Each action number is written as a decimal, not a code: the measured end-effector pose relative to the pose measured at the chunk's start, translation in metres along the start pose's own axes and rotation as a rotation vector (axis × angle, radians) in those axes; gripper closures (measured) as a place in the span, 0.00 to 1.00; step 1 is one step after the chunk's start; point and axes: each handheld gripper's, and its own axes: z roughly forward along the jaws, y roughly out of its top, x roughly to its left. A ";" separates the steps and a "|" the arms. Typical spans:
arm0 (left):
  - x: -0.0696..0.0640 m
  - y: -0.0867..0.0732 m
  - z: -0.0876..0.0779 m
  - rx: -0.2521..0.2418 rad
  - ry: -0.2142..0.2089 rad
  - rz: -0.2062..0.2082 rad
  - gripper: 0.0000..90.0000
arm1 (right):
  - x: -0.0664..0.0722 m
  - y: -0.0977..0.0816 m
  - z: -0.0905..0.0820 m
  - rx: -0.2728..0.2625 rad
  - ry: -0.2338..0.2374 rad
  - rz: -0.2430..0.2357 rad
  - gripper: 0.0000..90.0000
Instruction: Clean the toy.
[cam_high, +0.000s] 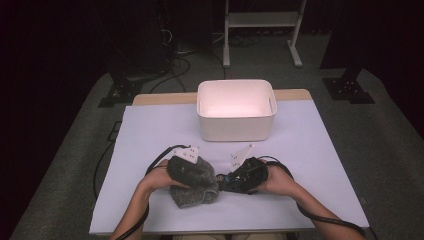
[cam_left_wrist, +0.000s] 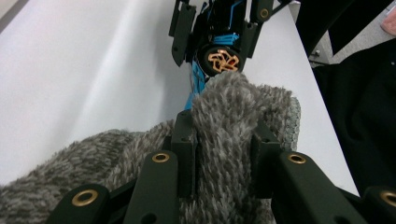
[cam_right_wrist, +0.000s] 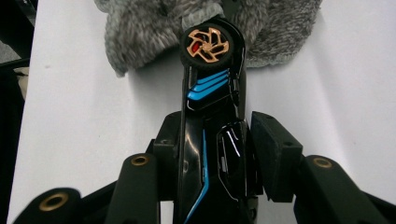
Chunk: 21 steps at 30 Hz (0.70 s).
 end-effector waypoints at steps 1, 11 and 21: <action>0.000 0.001 -0.001 0.004 0.003 0.001 0.77 | 0.000 0.000 0.000 -0.003 -0.004 -0.004 0.62; -0.014 0.013 -0.050 0.003 0.087 0.042 0.77 | -0.003 0.021 0.007 -0.150 0.034 0.025 0.62; -0.023 0.035 -0.063 0.018 0.098 0.093 0.77 | -0.002 0.036 0.009 -0.216 0.052 0.025 0.62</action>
